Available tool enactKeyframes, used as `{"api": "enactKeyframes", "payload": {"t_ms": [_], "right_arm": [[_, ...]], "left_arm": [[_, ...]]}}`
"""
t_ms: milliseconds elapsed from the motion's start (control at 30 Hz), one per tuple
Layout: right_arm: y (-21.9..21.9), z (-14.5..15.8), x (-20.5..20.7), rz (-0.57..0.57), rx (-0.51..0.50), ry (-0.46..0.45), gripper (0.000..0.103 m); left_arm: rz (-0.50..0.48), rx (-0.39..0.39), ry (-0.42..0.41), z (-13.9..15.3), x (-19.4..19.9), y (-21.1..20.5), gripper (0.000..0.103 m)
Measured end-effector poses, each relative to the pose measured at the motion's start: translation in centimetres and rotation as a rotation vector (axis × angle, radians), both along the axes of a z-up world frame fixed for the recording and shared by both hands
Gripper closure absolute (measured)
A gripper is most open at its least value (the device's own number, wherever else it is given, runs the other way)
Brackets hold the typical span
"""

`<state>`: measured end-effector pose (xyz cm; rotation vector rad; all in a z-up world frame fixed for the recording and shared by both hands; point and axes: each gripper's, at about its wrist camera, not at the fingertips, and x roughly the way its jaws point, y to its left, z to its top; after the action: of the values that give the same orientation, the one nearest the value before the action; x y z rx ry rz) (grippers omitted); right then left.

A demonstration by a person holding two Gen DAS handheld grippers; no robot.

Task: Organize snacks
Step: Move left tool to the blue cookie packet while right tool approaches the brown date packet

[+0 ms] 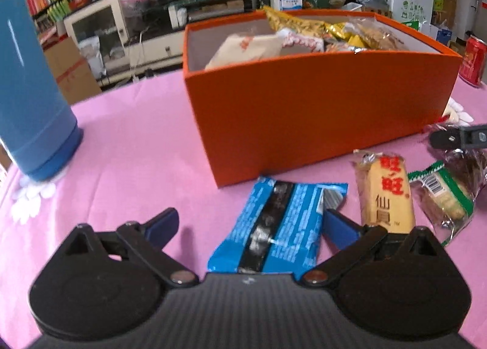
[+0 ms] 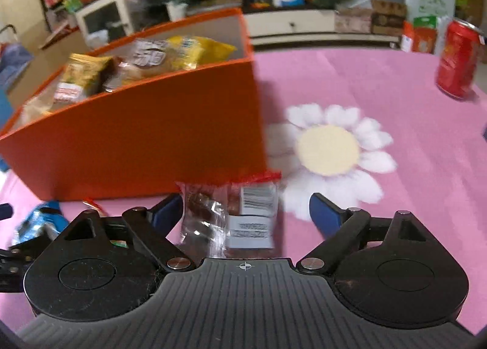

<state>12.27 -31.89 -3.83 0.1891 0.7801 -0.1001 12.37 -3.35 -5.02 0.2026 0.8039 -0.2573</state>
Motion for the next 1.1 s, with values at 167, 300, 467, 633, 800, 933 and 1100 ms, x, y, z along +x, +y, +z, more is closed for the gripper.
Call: {"api": "enactKeyframes", "payload": {"t_ms": [167, 300, 467, 633, 800, 933, 1100], "right_arm": [[-2.6, 0.0, -2.0, -0.03, -0.025, 0.031, 0.02], [-5.1, -0.2, -3.3, -0.06, -0.041, 0.047, 0.016], [-4.7, 0.1, -3.7, -0.036, -0.033, 0.059, 0.016], [-3.8, 0.9, -4.2, 0.008, 0.034, 0.024, 0.016], [-3.9, 0.5, -4.3, 0.01, 0.021, 0.054, 0.015], [-3.7, 0.5, -4.2, 0.01, 0.019, 0.056, 0.014], [-3.4, 0.3, -4.2, 0.022, 0.008, 0.066, 0.011]], "left_arm": [[0.027, 0.004, 0.033, -0.3, -0.3, 1.3, 0.001], [0.102, -0.028, 0.079, -0.3, 0.1, 3.5, 0.001], [0.043, -0.09, 0.013, 1.1, -0.2, 4.6, 0.0], [-0.206, -0.015, -0.06, 1.6, 1.1, 3.3, 0.0], [-0.273, -0.072, 0.009, 0.0, 2.0, 4.0, 0.0], [-0.245, -0.057, 0.002, 0.3, 1.1, 3.3, 0.006], [-0.244, -0.04, 0.053, 0.7, -2.0, 2.7, 0.009]]}}
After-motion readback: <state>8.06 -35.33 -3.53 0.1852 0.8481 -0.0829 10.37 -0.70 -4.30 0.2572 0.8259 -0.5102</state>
